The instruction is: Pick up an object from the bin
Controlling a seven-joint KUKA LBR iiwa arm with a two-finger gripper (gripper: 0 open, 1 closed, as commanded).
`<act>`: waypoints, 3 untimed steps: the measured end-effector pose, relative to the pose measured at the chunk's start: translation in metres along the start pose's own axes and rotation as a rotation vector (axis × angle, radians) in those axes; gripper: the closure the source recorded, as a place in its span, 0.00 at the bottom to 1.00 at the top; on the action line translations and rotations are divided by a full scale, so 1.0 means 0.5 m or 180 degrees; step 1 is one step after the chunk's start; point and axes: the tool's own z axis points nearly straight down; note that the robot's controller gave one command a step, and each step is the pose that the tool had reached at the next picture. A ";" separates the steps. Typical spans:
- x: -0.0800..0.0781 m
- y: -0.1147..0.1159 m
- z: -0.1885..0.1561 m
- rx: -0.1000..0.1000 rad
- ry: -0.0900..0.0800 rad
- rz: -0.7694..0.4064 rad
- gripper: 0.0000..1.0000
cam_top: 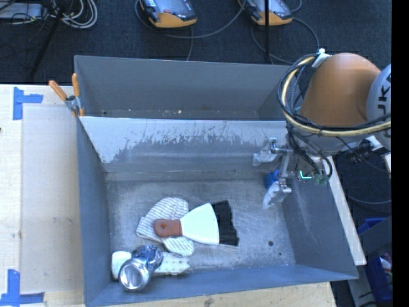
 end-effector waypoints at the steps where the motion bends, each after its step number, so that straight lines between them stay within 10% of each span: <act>1: -0.003 0.000 -0.008 0.0002 -0.0023 -0.0004 0.00; 3: -0.014 0.075 0.117 0.0004 -0.0013 -0.0330 0.00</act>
Offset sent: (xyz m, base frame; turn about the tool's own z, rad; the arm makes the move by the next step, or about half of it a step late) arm 0.0095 0.0116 -0.0686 -0.1728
